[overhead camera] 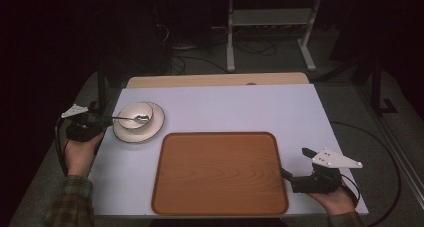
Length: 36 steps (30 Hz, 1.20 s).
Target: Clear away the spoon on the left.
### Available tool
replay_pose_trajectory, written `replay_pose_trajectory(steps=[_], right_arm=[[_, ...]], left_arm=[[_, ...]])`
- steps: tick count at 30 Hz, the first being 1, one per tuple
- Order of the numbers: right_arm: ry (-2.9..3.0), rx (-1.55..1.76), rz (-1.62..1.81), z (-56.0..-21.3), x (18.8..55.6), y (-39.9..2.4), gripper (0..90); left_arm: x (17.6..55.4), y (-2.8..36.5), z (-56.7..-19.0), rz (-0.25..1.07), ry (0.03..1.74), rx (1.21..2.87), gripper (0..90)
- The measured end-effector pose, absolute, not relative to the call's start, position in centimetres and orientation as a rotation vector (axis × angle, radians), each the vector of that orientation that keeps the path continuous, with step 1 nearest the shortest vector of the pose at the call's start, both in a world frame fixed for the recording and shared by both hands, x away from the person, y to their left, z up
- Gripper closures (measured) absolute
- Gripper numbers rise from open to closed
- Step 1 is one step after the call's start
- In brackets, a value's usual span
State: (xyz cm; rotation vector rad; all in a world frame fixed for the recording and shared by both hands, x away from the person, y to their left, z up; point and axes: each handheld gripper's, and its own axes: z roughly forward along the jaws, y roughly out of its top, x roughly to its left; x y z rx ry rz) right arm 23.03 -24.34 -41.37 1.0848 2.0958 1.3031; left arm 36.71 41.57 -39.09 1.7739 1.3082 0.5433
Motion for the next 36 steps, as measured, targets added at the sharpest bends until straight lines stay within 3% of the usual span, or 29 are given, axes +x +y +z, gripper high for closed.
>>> replay_pose_trajectory(steps=[29,36], right_arm=[[2.103,1.097,1.289,-41.6,23.2,-24.5,1.3],[2.101,1.1,1.289,-41.7,23.1,-24.6,1.3]], left_arm=[[42.0,41.7,-38.7,0.551,1.359,1.772,89.3],[41.8,41.7,-38.6,0.543,1.357,1.757,87.9]])
